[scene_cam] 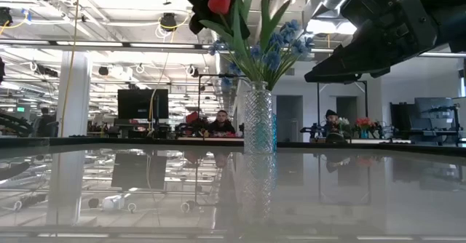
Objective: Sort flowers into vase by color
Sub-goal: Put the yellow flower into the transparent vase, then return to Home Position
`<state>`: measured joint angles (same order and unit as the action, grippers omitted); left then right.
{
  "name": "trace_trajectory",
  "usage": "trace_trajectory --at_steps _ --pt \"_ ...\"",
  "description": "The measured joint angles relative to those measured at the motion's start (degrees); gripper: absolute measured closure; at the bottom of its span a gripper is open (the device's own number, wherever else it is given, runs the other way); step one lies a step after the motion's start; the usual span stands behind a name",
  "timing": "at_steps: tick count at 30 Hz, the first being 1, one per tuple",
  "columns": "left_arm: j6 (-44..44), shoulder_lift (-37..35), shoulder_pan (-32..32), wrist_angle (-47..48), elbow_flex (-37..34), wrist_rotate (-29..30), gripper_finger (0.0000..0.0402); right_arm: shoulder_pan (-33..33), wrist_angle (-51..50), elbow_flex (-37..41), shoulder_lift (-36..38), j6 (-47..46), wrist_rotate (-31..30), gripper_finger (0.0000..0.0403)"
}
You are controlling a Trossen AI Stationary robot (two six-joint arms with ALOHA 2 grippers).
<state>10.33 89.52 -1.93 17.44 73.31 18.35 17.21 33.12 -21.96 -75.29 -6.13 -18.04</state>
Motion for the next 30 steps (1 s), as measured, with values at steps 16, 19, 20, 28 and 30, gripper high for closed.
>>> trace_trajectory --at_steps 16,19,20,28,30 --pt "-2.4 -0.5 0.0 0.6 0.9 -1.7 0.0298 0.0 0.1 0.0 0.0 0.1 0.0 0.0185" --pt "-2.6 -2.1 0.0 1.2 0.9 -1.6 0.0297 0.0 0.1 0.0 0.0 0.1 0.0 0.0184" --pt "-2.6 -2.7 0.0 1.5 0.9 -1.5 0.0297 0.0 0.1 0.0 0.0 0.1 0.0 0.0184" --pt "-7.0 -7.4 0.0 -3.6 0.9 0.5 0.0303 0.0 0.5 0.0 0.0 -0.4 0.0 0.0184" --pt "-7.9 -7.6 -0.1 -5.5 0.9 0.5 0.0303 0.0 0.9 0.0 0.0 -0.8 -0.1 0.0185"
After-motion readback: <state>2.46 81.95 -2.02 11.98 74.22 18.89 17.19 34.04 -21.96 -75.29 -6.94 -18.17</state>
